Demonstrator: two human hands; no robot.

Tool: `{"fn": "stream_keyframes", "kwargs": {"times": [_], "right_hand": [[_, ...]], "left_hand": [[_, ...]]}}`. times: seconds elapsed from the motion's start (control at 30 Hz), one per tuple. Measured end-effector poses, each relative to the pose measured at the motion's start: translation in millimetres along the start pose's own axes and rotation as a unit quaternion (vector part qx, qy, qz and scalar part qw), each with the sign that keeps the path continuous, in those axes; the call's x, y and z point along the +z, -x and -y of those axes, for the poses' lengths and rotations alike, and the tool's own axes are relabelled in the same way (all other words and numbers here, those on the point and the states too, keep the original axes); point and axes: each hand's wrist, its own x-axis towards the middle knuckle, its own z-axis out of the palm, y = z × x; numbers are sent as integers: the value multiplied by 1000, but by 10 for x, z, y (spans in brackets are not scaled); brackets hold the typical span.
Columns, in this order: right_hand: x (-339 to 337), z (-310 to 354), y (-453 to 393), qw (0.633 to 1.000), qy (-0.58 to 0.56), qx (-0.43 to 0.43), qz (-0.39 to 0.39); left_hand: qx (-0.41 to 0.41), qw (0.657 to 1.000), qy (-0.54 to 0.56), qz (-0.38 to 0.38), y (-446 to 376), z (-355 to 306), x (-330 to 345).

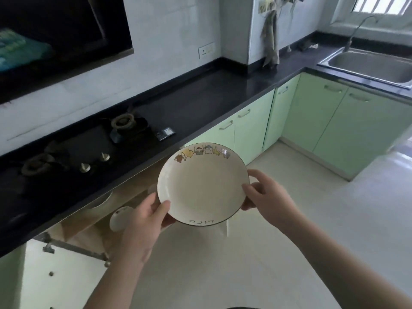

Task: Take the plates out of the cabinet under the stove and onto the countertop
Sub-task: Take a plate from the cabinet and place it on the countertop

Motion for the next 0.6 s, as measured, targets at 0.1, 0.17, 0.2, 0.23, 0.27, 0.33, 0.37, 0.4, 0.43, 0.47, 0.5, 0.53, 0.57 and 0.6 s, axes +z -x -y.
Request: {"fn": "stream_keyframes", "kwargs": {"times": [0.1,0.17,0.2,0.23,0.27,0.33,0.37,0.4,0.43,0.47,0.5,0.53,0.57,0.6], "right_hand": [[-469,-137,76,999,-16,11,-30],[-728,-223,104,998,-18,9,-54],[-833,-249,104,998,-19,8,-64],[-930,-265,98,997,-22,9,-72],[-1030,-275,85,997,-28,8,-78],[-1200,-264,25,996,-34,1,-84],[-1265,-248,-23,996,-31,-4,-86],[-1318,-228,-75,996,-28,-10,-89],[-1359,-207,-135,995,-27,-16,-92],[-1392,-183,-204,995,-26,-20,-92],[-1417,-154,-283,995,-26,-21,-90],[-1432,-118,-368,996,-24,-20,-86],[-1438,-74,-458,996,-20,-21,-82],[-1438,-24,-553,996,-14,-24,-80]], "left_hand": [[14,1000,1,22,-17,-202,505],[21,999,4,31,-45,-345,800],[20,999,7,35,-65,-411,917],[17,999,11,39,-84,-476,1022],[15,999,16,41,-111,-542,1127],[19,999,22,43,-182,-642,1281],[20,999,22,45,-223,-668,1321],[21,998,22,48,-267,-695,1353],[20,998,23,49,-316,-718,1371],[20,998,26,48,-380,-731,1377],[19,998,28,46,-455,-736,1367],[21,998,29,44,-535,-747,1354],[26,998,26,40,-619,-765,1340],[34,999,25,35,-712,-783,1322]]}}
